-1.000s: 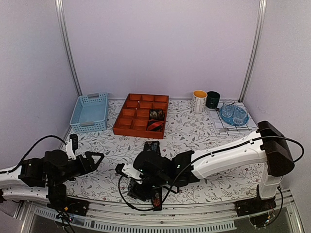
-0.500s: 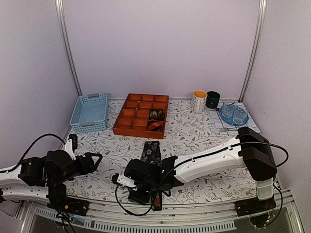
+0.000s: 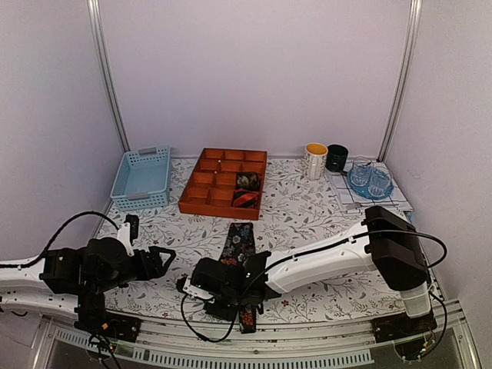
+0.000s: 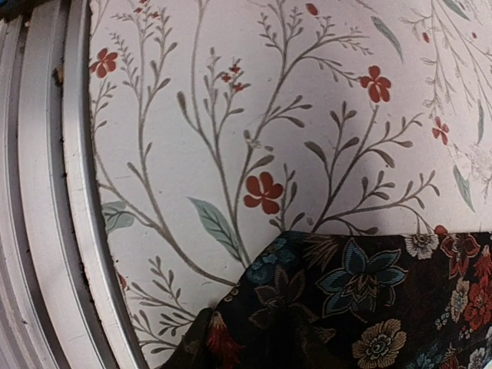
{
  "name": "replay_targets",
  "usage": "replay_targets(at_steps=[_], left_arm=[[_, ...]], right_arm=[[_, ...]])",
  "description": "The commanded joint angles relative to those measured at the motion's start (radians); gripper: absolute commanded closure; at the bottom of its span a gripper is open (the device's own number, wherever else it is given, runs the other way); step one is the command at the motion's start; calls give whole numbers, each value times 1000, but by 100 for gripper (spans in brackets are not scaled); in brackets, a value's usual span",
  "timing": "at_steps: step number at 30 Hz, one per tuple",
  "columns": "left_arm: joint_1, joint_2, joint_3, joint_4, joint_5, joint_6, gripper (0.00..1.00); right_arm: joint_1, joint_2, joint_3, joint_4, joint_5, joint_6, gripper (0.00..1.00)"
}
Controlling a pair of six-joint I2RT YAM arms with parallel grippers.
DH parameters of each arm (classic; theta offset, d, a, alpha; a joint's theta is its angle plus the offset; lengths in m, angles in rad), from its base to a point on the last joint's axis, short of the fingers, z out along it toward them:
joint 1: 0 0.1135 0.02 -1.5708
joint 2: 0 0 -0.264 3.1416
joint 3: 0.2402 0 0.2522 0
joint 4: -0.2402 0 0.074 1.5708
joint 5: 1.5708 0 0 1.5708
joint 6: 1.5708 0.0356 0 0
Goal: Roll the ties
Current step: Pick up the tie from the center of the board.
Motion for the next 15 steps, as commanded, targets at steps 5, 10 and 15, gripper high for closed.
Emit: replay_targets(at_steps=[5,10,15], left_arm=[[6,16,22,21,-17,10,17],[8,-58,67,-13,-83,33,17],[11,-52,147,31,-123,132,16]], right_arm=[[5,-34,-23,-20,53,20,100],[-34,-251,70,12,7,71,100],[-115,-389,217,-10,108,92,100]])
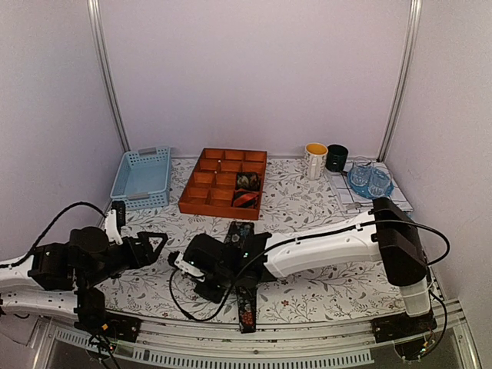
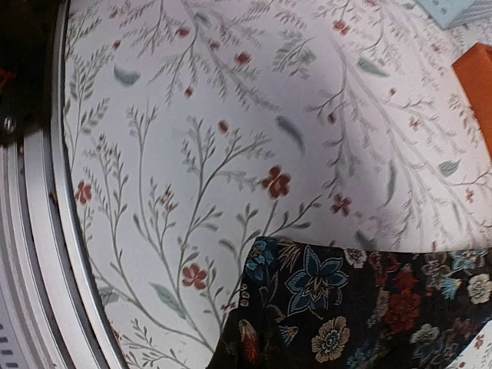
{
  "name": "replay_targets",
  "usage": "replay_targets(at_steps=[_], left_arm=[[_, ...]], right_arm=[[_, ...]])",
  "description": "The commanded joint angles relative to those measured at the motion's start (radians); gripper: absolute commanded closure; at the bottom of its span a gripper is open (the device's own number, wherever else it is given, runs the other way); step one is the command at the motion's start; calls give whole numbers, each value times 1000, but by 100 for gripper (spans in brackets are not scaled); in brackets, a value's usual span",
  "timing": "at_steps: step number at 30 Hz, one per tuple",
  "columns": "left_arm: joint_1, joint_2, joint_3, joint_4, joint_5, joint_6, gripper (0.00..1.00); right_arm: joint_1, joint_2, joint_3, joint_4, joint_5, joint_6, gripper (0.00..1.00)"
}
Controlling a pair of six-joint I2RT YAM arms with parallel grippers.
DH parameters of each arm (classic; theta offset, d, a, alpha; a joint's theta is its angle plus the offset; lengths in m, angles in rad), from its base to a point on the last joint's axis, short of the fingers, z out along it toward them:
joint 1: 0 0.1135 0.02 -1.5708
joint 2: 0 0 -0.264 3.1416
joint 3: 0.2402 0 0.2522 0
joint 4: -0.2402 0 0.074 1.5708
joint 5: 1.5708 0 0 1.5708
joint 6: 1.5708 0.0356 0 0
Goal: Roll the ties
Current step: Pick up the tie from the center of the board.
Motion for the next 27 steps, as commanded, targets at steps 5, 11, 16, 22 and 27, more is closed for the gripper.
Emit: replay_targets(at_steps=[5,11,16,22,27], left_arm=[[12,95,154,60,-64,139,13],[18,172,140,202,14,200,10],[28,313,116,322,142,220,5],[27,577,115,501,355,249,3],[12,777,139,615,467,264,3]], right_arm=[[-124,-496,216,12,254,58,100],[-144,-671,185,86,524,-11,100],[-189,-811,111,65,649,-47,100],[-277,-937,-25,-6,690,18,100],[-403,-979,-147,-66,620,138,100]])
